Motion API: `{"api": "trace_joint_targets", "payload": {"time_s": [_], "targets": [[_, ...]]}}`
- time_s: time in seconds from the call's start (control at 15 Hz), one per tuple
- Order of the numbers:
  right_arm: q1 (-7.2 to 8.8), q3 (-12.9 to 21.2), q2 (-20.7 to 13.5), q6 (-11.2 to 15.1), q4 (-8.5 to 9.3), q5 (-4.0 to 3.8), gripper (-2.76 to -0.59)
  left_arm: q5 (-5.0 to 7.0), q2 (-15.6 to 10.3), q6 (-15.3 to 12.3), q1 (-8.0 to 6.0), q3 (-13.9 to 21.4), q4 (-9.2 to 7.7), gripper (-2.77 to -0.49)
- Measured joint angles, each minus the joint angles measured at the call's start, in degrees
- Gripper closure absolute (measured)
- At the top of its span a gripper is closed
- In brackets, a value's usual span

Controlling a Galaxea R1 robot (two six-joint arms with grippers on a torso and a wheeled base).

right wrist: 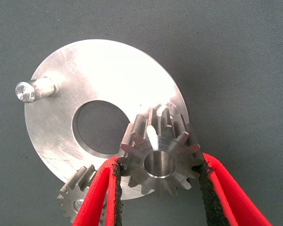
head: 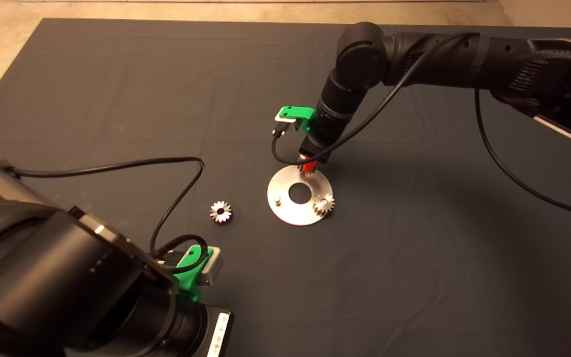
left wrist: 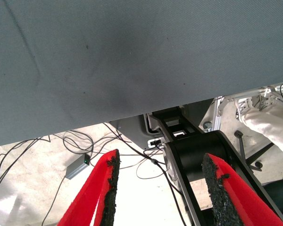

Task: Install three planetary gears onto the carrier pins

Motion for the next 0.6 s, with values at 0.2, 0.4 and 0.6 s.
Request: {"api": "trace_joint_targets", "payload": {"time_s": [0.2,0.4,0.6], "targets": [[0.00,0.02,0.46,0.00,0.00,0.19,-0.89,0.00,0.00,0.00,0.00,0.00,0.00,-1.18],[0.00,-0.01,0.46,0.01,0.00,0.25,-0.89,0.02,0.02,0.00,0.00,0.00,0.00,-1.18],[0.00,-0.05,0.48,0.00,0.00,0.28,-0.89,0.02,0.00,0.00,-0.01,0.00,0.00,-1.18]]}}
